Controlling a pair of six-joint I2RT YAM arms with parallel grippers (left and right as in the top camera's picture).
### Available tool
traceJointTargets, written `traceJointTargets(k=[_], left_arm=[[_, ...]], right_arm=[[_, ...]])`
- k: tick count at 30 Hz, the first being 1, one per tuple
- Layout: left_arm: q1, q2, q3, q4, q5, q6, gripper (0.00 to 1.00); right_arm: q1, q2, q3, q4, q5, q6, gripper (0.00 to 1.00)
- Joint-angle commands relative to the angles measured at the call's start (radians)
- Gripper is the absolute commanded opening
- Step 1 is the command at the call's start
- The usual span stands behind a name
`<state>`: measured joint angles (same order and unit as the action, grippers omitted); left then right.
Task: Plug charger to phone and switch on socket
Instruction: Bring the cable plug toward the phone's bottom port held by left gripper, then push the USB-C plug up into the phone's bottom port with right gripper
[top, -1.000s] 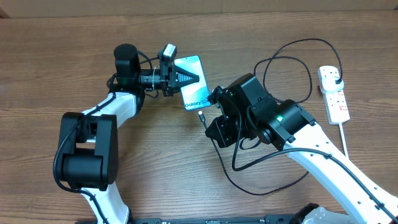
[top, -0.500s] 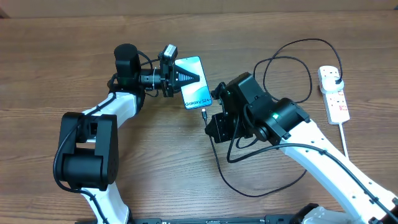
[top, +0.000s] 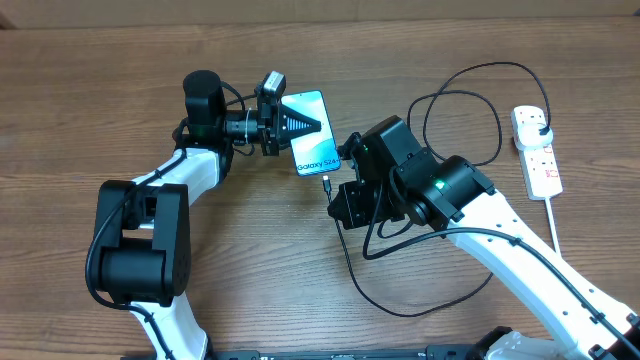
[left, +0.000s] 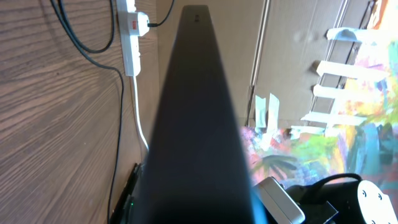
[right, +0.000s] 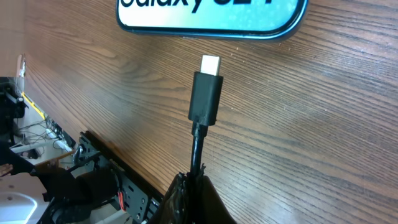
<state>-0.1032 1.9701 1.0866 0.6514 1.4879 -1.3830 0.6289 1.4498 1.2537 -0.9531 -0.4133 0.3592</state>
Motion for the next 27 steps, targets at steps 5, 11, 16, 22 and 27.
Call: traceJointTargets(k=[5, 11, 16, 22, 27], left_arm=[[0.002, -0.008, 0.027, 0.038, 0.031, -0.001, 0.04], [-0.010, -0.008, 0.027, 0.038, 0.024, -0.001, 0.04], [-0.015, -0.008, 0.027, 0.038, 0.024, -0.001, 0.04], [-0.015, -0.008, 0.027, 0.038, 0.028, -0.001, 0.04], [-0.015, -0.008, 0.027, 0.038, 0.033, -0.001, 0.04]], right_arm=[[0.002, 0.006, -0.002, 0.011, -0.011, -0.001, 0.04], [0.002, 0.006, -0.002, 0.026, -0.027, -0.001, 0.04], [0.002, 0.006, -0.002, 0.032, -0.036, -0.008, 0.04], [0.002, 0.006, -0.002, 0.033, -0.036, -0.008, 0.04], [0.002, 0.006, -0.002, 0.033, -0.033, -0.008, 0.04]])
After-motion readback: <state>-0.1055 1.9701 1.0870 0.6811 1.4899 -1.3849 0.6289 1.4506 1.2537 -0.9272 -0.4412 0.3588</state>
